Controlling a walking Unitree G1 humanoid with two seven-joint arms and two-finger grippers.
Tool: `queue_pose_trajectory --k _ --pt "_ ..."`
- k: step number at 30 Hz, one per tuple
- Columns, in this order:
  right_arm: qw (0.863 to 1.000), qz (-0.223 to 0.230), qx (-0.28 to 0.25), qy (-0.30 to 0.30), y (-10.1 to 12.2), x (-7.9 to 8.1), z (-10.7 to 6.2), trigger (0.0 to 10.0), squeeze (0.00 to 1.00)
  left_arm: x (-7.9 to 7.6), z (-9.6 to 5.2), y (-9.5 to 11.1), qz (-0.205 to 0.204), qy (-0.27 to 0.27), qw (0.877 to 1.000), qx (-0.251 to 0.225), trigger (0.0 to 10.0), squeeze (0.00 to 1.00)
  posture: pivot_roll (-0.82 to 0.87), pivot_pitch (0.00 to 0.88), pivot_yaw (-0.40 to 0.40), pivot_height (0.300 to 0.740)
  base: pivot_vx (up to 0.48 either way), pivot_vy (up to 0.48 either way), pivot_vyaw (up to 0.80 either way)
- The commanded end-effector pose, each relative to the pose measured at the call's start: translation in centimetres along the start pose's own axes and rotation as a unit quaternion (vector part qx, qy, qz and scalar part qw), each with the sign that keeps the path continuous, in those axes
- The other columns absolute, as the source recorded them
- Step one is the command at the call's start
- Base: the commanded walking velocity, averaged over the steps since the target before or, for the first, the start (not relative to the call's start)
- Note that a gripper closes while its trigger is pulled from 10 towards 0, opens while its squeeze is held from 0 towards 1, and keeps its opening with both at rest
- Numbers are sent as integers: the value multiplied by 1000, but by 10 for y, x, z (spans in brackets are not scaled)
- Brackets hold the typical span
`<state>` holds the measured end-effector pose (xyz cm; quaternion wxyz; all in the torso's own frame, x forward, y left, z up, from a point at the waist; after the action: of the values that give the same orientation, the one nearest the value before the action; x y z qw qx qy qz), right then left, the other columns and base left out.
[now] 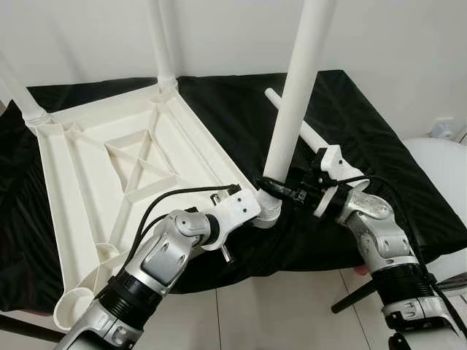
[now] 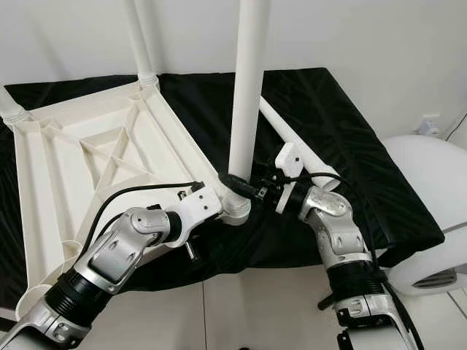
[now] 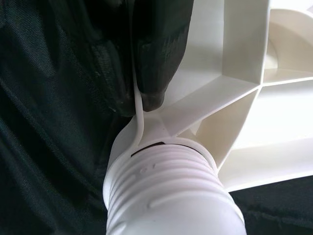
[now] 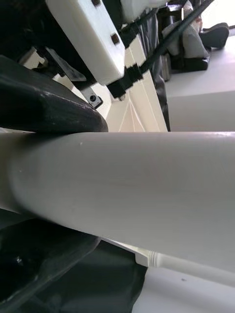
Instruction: Building children table
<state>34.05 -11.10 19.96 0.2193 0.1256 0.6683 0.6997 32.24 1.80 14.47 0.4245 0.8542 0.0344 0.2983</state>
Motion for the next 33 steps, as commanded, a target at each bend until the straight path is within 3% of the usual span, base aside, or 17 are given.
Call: queue_pose_trajectory --k 1,14,23,24,33 --pt "991 58 122 -22 -65 6 -25 10000 0 4 -5 -8 11 21 1000 20 10000 0 -77 168 38 740 0 0 0" --pt "991 62 114 -42 -76 7 -37 10000 0 4 -4 -7 11 18 1000 19 10000 0 -81 169 44 740 0 0 0" --pt "986 109 107 -70 -82 1 -43 10000 0 4 -4 -7 12 16 1000 20 10000 0 -79 169 47 740 0 0 0" --pt "984 124 97 -87 -79 -8 -44 10000 0 4 -4 -7 12 16 1000 20 10000 0 -80 168 45 740 0 0 0" --pt "976 170 83 -111 -75 -25 -49 10000 0 4 -4 -7 10 17 1000 20 10000 0 -80 164 41 740 0 0 0"
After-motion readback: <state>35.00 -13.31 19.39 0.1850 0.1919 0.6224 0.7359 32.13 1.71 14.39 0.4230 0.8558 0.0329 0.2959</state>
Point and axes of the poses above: a point about 5 cm out from each wrist's last joint towards the gripper, its own z axis pointing out of the wrist towards the gripper, its own y axis along the axis of the wrist's last joint, x = y × z, the point moved 4 cm from there along z, pointing out of the wrist towards the gripper, and after that the axes turned 8 degrees about z, right-handed, at the moved point
